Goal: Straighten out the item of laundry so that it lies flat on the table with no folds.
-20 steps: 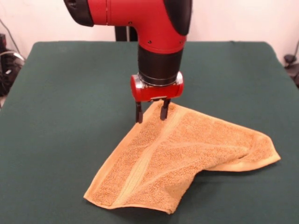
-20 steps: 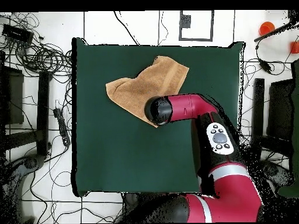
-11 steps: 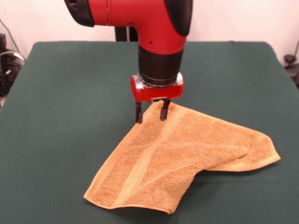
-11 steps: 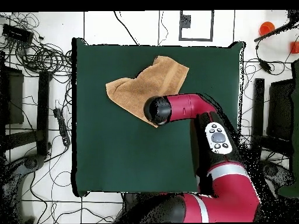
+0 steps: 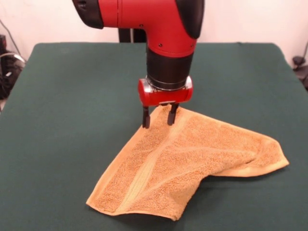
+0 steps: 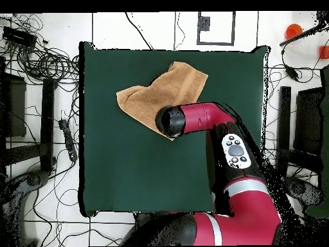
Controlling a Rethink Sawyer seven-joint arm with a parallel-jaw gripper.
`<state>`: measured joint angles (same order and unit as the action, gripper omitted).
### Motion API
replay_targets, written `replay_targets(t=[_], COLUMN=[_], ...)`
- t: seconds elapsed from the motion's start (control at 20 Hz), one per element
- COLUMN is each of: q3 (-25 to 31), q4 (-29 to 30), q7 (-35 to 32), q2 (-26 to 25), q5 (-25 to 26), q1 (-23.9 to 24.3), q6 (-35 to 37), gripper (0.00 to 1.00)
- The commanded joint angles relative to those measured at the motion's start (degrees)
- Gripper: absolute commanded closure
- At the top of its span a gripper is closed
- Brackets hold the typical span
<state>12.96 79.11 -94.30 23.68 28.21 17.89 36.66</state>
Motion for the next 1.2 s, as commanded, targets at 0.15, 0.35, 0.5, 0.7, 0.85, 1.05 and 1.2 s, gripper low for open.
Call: replay_targets(t=[0.15, 0.35, 0.5, 0.7, 0.85, 1.05, 1.2], q3=[1.14, 0.96, 0.78, 0.11, -0.19, -0.83, -1.26], q4=[-1.52, -2.71, -3.14, -3.77, -4.47, -4.93, -5.06], q7=[-10.27, -9.89, -9.57, -9.58, -9.61, -10.04, -10.81], q2=[-6.74, -7.87, -8.54, -9.35, -9.85, -10.60, -10.79], q5=[-3.63, -3.88, -4.15, -4.73, -5.25, -6.18, -7.20], q1=[-2.07, -2.32, -2.34, -2.74, -3.00, -3.35, -3.56], q6=[-3.28, -3.25, -3.56, -4.09, -4.17, -4.95, -5.11], gripper=[0.00, 0.00, 0.00, 0.00, 0.00, 0.00, 0.00])
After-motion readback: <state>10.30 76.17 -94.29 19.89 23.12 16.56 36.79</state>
